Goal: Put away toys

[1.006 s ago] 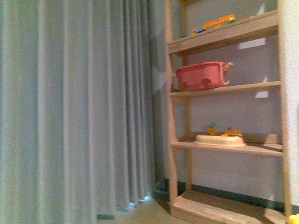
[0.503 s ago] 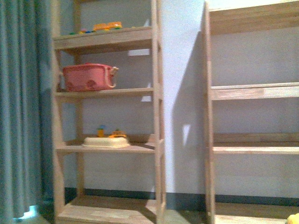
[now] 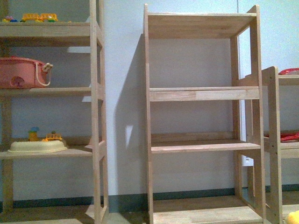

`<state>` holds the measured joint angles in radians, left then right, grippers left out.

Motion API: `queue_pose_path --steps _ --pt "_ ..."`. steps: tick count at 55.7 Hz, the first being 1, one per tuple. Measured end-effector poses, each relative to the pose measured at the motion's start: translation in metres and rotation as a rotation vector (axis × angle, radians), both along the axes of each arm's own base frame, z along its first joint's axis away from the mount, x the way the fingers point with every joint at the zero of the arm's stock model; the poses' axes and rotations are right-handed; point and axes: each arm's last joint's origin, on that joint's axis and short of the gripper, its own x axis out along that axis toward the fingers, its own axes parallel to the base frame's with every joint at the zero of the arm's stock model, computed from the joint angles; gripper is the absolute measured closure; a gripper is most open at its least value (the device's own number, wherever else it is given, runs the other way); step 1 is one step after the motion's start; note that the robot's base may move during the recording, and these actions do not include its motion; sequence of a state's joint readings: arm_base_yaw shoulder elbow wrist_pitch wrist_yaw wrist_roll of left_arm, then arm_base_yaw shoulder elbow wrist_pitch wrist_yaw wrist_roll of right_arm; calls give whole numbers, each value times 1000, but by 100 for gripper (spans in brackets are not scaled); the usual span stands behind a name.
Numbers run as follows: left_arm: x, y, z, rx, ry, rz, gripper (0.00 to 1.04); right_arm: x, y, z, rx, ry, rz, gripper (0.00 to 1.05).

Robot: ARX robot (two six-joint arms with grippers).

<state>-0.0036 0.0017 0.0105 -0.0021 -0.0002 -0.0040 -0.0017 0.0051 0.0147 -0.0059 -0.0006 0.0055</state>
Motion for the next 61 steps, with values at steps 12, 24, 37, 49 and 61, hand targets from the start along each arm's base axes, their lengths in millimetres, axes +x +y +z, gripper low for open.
queue_pose_path --steps 12,24,37,49,61 --pt "0 0 0 0 0 0 6 0 0 0 0 0 4 98" --pt "0 0 0 0 0 0 6 0 0 0 0 0 3 98" --pt "0 0 0 0 0 0 6 0 0 0 0 1 3 98" --pt "0 0 0 0 0 0 6 0 0 0 0 0 3 98" --pt "0 0 0 0 0 0 6 0 0 0 0 0 3 98"
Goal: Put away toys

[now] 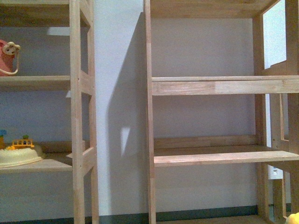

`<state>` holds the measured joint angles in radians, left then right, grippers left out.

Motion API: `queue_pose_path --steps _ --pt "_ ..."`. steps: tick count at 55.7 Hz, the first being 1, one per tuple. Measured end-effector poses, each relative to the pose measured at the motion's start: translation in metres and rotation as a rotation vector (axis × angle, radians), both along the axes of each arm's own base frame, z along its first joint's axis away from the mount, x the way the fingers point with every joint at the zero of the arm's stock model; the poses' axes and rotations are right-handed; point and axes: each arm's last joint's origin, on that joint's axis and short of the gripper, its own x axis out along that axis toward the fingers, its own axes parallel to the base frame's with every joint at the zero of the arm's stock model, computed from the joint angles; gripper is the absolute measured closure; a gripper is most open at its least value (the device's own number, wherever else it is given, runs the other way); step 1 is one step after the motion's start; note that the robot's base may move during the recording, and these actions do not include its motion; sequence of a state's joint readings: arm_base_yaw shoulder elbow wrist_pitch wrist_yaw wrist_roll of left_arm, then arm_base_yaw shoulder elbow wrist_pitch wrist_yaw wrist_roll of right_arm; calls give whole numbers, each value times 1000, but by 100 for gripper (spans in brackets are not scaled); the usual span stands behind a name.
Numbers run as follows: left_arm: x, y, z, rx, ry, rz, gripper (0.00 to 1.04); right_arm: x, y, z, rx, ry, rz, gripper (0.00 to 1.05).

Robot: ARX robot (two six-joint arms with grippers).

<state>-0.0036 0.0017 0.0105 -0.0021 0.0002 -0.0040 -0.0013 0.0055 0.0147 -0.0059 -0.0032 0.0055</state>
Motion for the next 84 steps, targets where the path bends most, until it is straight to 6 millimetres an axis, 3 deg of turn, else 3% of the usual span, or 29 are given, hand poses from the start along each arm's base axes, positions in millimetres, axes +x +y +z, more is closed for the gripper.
queue_pose_path --steps 60,72,77,84 --pt "0 0 0 0 1 1 6 0 0 0 0 0 0 98" --pt "0 0 0 0 1 1 6 3 -2 -5 57 75 -227 98" --pt "0 0 0 0 1 1 6 4 -3 4 59 64 -254 98" --pt "0 0 0 0 1 1 6 6 -4 47 46 -8 -279 98"
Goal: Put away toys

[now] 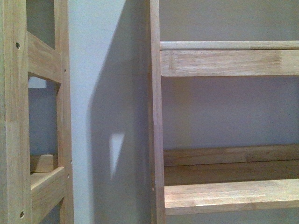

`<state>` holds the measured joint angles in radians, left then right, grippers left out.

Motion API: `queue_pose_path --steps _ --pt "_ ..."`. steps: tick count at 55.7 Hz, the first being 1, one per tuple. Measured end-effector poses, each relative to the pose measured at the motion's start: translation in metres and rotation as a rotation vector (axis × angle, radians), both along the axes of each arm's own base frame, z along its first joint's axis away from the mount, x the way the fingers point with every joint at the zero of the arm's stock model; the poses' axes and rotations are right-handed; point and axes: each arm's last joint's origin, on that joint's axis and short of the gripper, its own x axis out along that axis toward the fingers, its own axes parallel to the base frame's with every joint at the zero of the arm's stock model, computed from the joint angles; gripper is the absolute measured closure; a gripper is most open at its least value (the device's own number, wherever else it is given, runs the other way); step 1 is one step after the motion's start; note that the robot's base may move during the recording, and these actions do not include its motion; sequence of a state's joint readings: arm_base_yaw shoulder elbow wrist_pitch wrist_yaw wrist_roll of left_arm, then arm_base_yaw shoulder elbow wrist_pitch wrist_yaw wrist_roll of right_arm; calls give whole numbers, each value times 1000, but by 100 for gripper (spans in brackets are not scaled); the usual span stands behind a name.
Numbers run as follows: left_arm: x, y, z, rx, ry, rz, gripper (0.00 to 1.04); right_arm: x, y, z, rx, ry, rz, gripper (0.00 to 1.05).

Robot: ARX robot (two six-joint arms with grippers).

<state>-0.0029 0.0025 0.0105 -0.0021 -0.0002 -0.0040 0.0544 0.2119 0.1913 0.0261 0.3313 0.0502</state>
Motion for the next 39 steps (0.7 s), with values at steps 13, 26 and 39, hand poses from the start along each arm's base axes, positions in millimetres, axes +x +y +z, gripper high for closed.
queue_pose_path --steps 13,26,39 --pt "0 0 0 0 0 0 6 0 3 112 -58 -169 -38 98" --pt "0 0 0 0 0 0 6 -2 1 201 -104 -344 -28 98" --pt "0 0 0 0 0 0 6 19 -7 254 -132 -426 -45 98"
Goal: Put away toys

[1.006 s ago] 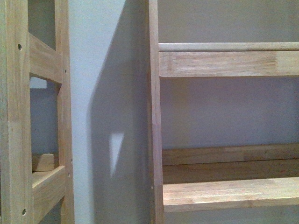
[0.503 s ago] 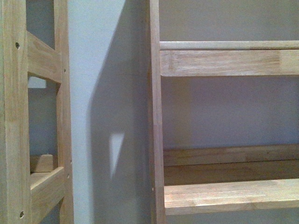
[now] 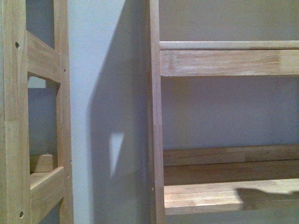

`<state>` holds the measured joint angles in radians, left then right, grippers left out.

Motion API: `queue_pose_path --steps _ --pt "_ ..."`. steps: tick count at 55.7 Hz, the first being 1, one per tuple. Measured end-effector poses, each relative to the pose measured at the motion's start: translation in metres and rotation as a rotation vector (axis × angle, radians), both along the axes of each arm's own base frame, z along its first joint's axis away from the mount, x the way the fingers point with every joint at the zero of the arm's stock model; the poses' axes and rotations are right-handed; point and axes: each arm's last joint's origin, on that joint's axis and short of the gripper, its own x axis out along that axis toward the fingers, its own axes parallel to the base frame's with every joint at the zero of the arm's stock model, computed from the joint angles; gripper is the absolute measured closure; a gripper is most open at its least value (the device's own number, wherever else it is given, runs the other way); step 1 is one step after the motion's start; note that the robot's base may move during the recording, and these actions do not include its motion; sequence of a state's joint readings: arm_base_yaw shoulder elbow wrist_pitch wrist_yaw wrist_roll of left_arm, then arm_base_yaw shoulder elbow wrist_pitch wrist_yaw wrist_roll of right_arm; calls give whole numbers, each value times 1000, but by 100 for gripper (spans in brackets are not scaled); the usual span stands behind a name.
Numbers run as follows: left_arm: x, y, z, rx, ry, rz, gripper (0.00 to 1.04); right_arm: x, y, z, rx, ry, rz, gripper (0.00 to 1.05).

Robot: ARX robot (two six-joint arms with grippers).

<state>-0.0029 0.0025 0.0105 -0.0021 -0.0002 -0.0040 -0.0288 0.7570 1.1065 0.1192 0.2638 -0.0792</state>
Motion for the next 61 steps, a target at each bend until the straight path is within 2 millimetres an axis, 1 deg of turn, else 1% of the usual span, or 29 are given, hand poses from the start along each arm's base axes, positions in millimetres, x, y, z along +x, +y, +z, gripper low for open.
queue_pose_path --steps 1,4,7,8,12,24,35,39,46,51,61 --pt "0 0 0 0 0 0 6 2 0 2 -1 -1 0 98" --pt "0 0 0 0 0 0 6 17 -1 12 -2 -7 6 98" --pt "0 0 0 0 0 0 6 38 -1 21 -7 -19 14 98" --pt "0 0 0 0 0 0 6 48 -1 25 -9 -22 19 98" --pt "0 0 0 0 0 0 6 78 -2 32 -14 -11 38 98" --pt "0 0 0 0 0 0 6 135 -4 45 4 18 75 98" --pt "0 0 0 0 0 0 6 178 -2 59 51 27 125 98" --pt "0 0 0 0 0 0 6 198 4 67 91 24 170 98" --pt "0 0 0 0 0 0 6 223 14 75 152 38 233 98" --pt "0 0 0 0 0 0 6 238 22 77 188 55 268 98" --pt "0 0 0 0 0 0 6 269 43 72 269 94 342 98"
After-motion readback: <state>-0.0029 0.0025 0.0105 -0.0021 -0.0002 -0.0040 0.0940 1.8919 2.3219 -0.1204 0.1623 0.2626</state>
